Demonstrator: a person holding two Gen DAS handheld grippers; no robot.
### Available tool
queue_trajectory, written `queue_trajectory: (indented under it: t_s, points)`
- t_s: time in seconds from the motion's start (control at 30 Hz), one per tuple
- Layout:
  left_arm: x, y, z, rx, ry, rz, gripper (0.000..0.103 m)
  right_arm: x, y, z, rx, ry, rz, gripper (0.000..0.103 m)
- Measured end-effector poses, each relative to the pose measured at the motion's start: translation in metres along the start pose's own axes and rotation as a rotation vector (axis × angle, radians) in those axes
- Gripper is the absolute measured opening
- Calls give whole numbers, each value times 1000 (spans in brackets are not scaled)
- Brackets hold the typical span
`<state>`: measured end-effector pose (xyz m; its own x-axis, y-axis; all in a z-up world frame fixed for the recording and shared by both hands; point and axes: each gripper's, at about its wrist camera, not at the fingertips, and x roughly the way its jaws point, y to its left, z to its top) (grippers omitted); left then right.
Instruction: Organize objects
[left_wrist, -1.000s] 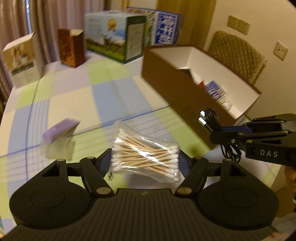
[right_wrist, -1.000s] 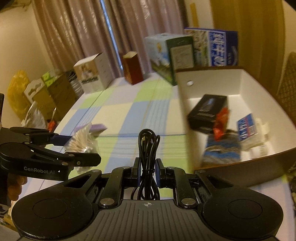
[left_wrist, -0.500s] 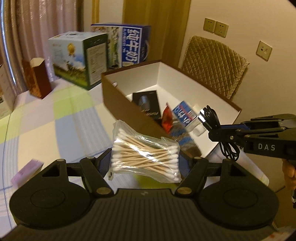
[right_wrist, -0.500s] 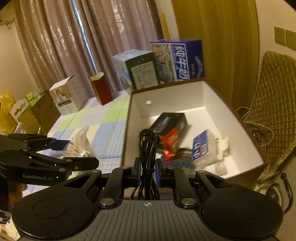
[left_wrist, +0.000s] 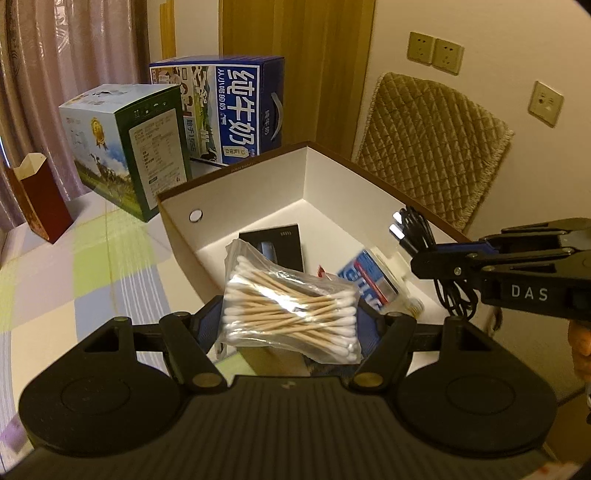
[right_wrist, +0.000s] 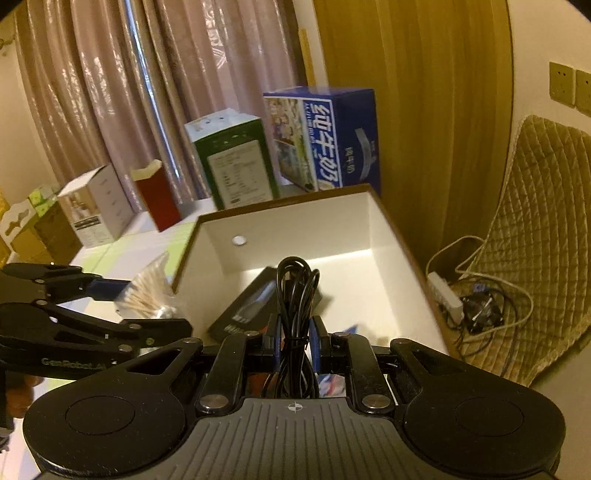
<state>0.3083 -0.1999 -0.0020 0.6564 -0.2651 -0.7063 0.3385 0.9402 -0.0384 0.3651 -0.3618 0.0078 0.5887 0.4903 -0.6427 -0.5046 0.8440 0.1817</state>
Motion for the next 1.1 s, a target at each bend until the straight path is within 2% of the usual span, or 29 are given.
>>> queue_trajectory:
  t_s: [0.37,0.63,0.8,1.1]
  points:
    - [61,16,44,-13,37,48,68,76,-31,33,-93,44,-25,12]
    - [91,29,56,-20,75,81,68,117,-43,38,-152,93,-71,12]
    - [101,34,58,-28,90,84,68,122,-46,42,-154,73,-103,12]
    - [109,21,59,10,90,39,69,102,-50,37,-104,101,-58,12]
